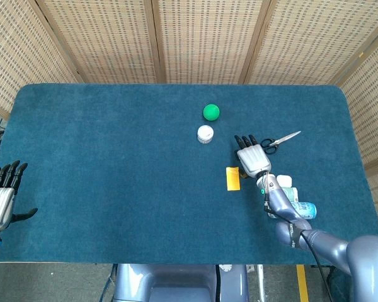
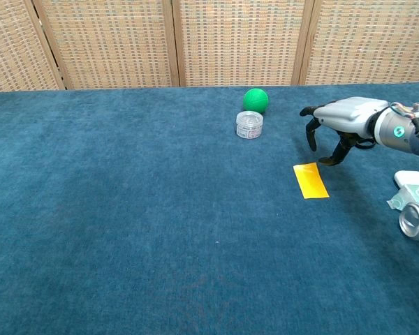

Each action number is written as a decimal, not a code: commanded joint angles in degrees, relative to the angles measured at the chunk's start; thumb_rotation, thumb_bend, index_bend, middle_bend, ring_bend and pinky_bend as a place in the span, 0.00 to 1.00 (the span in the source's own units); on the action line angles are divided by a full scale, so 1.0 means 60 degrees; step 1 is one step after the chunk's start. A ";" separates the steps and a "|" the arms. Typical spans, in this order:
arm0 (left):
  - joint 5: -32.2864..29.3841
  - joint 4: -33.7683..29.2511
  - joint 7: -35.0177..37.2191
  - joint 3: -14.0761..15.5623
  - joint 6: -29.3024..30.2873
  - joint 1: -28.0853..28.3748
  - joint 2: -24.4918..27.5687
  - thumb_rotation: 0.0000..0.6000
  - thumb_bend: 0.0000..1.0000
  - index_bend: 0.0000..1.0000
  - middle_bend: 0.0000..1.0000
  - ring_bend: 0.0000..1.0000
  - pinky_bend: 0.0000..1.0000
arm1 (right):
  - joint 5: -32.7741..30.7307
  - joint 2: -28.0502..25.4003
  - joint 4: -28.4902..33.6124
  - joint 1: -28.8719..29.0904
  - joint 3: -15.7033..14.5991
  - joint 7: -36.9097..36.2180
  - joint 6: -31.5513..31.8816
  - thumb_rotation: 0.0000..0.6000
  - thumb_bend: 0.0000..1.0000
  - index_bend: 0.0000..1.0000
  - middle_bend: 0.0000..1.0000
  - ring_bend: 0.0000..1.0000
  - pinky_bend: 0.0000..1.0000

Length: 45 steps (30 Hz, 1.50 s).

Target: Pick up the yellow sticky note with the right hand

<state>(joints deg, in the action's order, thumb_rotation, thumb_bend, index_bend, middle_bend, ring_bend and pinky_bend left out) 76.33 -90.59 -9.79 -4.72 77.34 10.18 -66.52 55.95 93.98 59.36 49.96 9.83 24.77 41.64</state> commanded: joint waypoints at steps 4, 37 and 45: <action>-0.0057 0.0001 -0.0038 -0.0017 -0.0047 0.0028 -0.0011 1.00 0.00 0.00 0.00 0.00 0.00 | -0.0264 0.0330 -0.0500 0.0186 -0.0009 0.0108 -0.0400 1.00 0.41 0.44 0.00 0.00 0.00; -0.0181 0.0035 -0.0105 -0.0028 -0.0155 0.0109 -0.0057 1.00 0.00 0.00 0.00 0.00 0.00 | -0.0656 0.0526 -0.0843 0.0545 -0.0195 0.0115 -0.1197 1.00 0.57 0.61 0.00 0.00 0.00; -0.0173 0.0026 -0.0164 -0.0006 -0.0155 0.0117 -0.0075 1.00 0.00 0.00 0.00 0.00 0.00 | -0.0440 0.0386 -0.0639 0.0504 -0.0198 -0.0082 -0.1038 1.00 0.65 0.64 0.01 0.00 0.00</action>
<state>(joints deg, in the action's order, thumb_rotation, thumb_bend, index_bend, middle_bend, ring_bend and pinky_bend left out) 75.29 -90.44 -10.77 -4.76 76.41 10.88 -66.96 53.21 96.38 55.41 53.02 8.64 24.37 35.32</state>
